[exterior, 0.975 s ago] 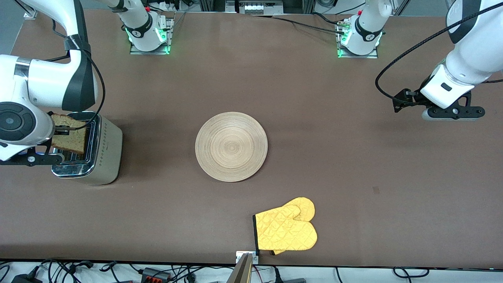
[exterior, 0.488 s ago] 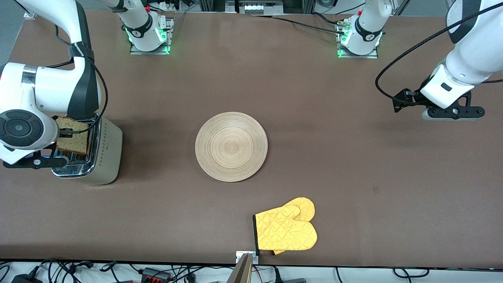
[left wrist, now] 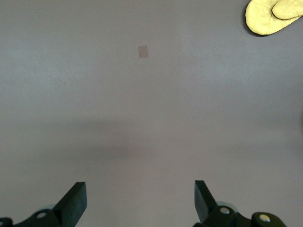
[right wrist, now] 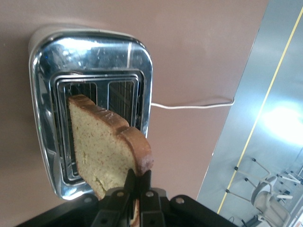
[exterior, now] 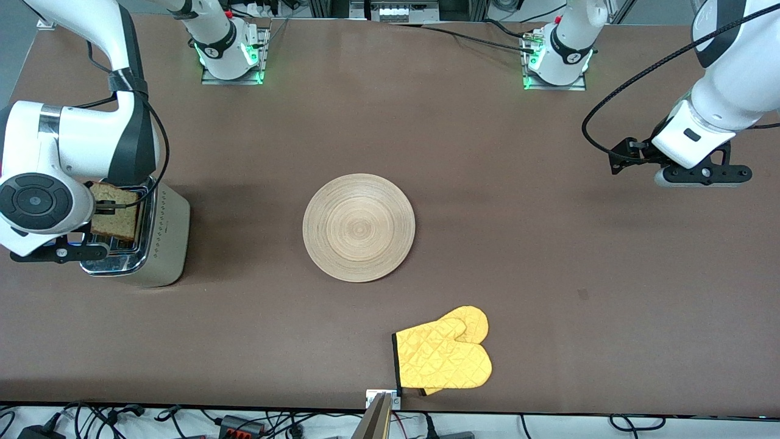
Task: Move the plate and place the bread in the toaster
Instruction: 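Lower the bread into the toaster slot with the right gripper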
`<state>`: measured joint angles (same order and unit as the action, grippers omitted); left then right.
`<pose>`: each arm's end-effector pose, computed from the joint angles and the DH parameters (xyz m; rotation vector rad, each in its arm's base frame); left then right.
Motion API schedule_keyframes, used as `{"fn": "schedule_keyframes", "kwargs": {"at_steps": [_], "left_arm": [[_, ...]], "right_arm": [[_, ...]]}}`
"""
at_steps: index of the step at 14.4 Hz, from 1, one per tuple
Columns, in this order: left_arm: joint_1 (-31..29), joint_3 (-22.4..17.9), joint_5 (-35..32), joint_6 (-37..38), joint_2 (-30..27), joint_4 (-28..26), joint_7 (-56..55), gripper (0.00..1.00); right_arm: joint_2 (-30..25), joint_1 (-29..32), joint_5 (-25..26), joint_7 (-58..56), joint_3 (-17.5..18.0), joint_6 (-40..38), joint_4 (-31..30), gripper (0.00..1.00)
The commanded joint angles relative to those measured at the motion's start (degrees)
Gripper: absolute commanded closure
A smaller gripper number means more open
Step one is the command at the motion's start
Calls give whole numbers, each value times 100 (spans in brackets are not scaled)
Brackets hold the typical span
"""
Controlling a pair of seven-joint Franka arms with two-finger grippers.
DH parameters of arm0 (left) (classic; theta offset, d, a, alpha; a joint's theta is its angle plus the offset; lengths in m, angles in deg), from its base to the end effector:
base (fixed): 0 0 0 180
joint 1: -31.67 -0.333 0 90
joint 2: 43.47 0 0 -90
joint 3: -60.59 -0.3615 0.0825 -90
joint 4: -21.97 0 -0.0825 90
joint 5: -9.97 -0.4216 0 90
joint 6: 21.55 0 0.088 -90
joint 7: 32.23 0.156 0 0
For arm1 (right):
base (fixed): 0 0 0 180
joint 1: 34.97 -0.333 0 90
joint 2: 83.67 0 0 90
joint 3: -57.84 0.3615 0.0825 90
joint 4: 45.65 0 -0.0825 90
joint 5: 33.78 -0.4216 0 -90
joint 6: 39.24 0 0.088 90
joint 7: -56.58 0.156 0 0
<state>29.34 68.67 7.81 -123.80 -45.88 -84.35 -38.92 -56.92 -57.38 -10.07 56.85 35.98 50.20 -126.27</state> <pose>0.5773 -0.0541 0.5178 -3.0958 -0.0125 0.0381 0.7019 -0.0130 0.4385 2.5310 0.0946 -0.3543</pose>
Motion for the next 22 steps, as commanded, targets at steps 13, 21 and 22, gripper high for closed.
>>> {"fn": "schedule_keyframes", "kwargs": {"at_steps": [13,21,22], "left_arm": [[-4,18,49,92,13,86,-51,0],[-4,18,49,92,13,86,-51,0],[-4,18,49,92,13,86,-51,0]], "right_arm": [[-214,-17,-112,131,50,214,-226,0],[-495,-132,-1066,69,59,-41,512,0],[-635,-88,-1557,78,24,-41,512,0]]}}
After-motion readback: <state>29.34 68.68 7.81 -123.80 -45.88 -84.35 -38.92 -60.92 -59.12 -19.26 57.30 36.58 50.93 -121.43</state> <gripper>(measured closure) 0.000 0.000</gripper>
